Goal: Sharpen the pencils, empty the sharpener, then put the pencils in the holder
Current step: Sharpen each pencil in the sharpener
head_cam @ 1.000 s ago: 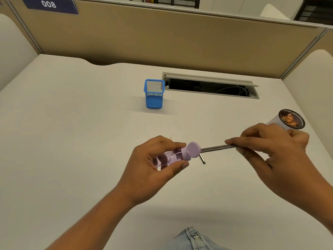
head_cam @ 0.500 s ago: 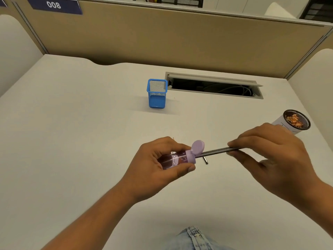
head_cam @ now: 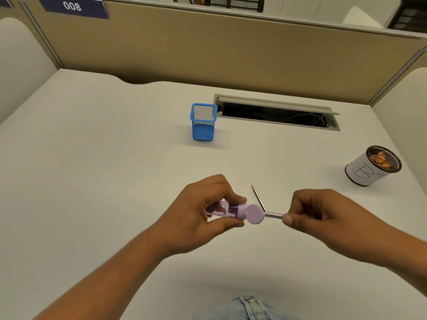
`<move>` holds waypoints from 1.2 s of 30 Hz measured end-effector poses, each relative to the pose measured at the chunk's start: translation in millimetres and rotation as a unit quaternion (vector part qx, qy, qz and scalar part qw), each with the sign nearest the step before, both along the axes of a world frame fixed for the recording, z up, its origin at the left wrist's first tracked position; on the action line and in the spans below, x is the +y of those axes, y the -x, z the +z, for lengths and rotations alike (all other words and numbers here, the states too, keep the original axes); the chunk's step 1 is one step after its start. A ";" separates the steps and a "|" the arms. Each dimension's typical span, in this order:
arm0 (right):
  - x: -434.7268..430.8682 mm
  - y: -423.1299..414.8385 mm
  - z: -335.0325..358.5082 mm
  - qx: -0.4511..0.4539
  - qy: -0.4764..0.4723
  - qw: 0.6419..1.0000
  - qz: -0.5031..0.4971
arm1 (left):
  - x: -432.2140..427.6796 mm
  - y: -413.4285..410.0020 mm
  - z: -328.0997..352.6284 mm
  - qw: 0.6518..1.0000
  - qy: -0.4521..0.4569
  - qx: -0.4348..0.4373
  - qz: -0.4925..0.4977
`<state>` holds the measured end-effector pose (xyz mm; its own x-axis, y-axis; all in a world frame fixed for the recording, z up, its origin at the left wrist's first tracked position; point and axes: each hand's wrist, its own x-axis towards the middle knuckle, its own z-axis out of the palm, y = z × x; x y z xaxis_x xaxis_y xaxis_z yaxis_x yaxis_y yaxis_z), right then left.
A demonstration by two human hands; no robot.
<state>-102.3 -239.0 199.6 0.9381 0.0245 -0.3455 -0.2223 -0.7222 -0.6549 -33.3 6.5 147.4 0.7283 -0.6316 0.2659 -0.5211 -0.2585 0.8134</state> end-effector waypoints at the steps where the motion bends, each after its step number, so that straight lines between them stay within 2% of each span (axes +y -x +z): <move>1: -0.8 0.3 1.3 -0.038 0.047 0.998 0.008 | -0.8 -0.5 -0.6 1.000 0.004 0.012 0.003; 3: -1.8 1.4 4.5 -0.155 0.159 0.974 0.042 | -2.2 -1.2 -1.5 0.999 0.015 0.039 0.010; 6: -9.1 -3.4 4.4 -0.367 0.283 0.870 0.169 | -6.4 1.5 -6.1 0.997 0.049 0.064 0.013; 7: -12.4 -4.0 0.5 -0.396 0.297 0.846 0.197 | -7.9 3.0 -8.4 0.996 0.059 0.066 0.015; 8: -14.9 -3.6 -3.8 -0.406 0.298 0.839 0.207 | -8.3 4.9 -10.7 0.996 0.065 0.058 0.017; 9: -14.1 -2.9 -5.5 -0.387 0.286 0.853 0.202 | -8.1 6.2 -13.1 0.997 0.066 0.040 0.018; 10: -11.4 -2.6 -6.9 -0.338 0.265 0.884 0.181 | -7.3 6.5 -15.8 0.998 0.058 0.016 0.015; 12: -5.8 -4.7 -9.3 -0.145 0.155 0.972 0.104 | -5.3 7.4 -22.4 0.999 0.028 -0.029 -0.007; 13: -5.8 -7.0 -11.7 -0.040 0.077 0.994 0.060 | -4.9 7.9 -26.4 0.999 0.013 -0.041 -0.020; 14: -8.1 -9.1 -15.0 0.032 0.034 0.998 0.040 | -4.7 8.3 -30.3 0.999 0.005 -0.044 -0.029; 15: -10.6 -10.0 -17.1 0.052 0.022 0.998 0.042 | -4.8 8.9 -32.8 0.999 0.004 -0.040 -0.031; 16: -10.8 -11.8 -18.2 0.041 0.038 0.997 0.055 | -4.7 8.8 -34.7 0.999 0.008 -0.030 -0.027; 18: -12.2 -13.3 -17.2 -0.057 0.128 0.983 0.115 | -5.6 8.6 -35.7 1.000 0.023 0.003 -0.006; 19: -13.1 -14.4 -14.7 -0.123 0.193 0.959 0.165 | -7.0 8.5 -35.9 0.999 0.034 0.031 0.004; 21: -14.3 -18.1 -13.3 -0.272 0.301 0.873 0.271 | -9.7 9.7 -35.1 0.991 0.065 0.114 0.017; 23: -15.3 -21.3 -14.4 -0.340 0.321 0.823 0.322 | -12.2 10.5 -33.4 0.983 0.091 0.160 0.029; 24: -15.0 -22.1 -16.3 -0.344 0.319 0.824 0.319 | -12.7 9.7 -32.4 0.984 0.093 0.148 0.034; 25: -12.2 -22.9 -16.8 -0.318 0.306 0.847 0.296 | -12.3 8.4 -32.2 0.989 0.086 0.117 0.035; 26: -8.8 -24.2 -17.0 -0.252 0.267 0.895 0.253 | -11.4 6.9 -32.2 0.994 0.072 0.075 0.031; 27: -5.4 -27.0 -16.2 -0.156 0.198 0.947 0.198 | -10.5 5.5 -32.5 0.998 0.056 0.034 0.022; 28: -3.8 -29.5 -15.3 -0.048 0.108 0.984 0.137 | -10.1 4.8 -33.8 0.999 0.040 0.003 0.008; 30: -4.3 -33.4 -12.0 0.106 -0.009 0.993 0.057 | -10.5 5.9 -36.1 0.999 0.026 -0.016 -0.014; 32: -5.6 -32.2 -10.9 0.109 0.008 0.991 0.071 | -10.2 7.0 -37.0 0.999 0.035 0.001 -0.016; 34: -7.1 -27.0 -10.2 0.025 0.080 0.989 0.124 | -9.2 8.3 -36.4 0.997 0.053 0.062 -0.007; 36: -10.0 -22.3 -8.5 -0.091 0.175 0.960 0.197 | -8.5 9.1 -34.8 0.988 0.070 0.139 -0.001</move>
